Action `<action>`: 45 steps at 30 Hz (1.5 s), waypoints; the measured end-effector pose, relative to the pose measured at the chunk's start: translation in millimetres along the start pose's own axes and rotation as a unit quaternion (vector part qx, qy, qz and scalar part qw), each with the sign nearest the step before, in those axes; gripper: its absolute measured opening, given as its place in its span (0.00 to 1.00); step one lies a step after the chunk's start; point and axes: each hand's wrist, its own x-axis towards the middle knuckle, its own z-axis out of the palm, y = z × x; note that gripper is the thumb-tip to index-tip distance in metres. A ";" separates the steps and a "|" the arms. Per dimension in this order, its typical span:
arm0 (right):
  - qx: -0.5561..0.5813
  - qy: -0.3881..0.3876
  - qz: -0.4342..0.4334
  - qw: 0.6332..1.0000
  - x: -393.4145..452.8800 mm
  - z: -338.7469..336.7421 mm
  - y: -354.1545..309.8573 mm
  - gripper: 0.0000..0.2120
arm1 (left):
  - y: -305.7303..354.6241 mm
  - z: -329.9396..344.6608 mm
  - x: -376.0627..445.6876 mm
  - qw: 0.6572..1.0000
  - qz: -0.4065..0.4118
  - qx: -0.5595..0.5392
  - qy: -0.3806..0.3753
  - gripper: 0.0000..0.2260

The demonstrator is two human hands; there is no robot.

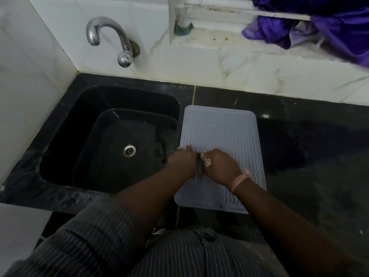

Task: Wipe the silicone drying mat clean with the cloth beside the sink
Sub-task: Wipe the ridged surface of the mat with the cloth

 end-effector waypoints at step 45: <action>-0.035 -0.162 0.080 0.983 79.1 -60.2 -6.9 0.10 | -12.2 -58.5 82.6 0.996 0.000 0.063 0.057 0.42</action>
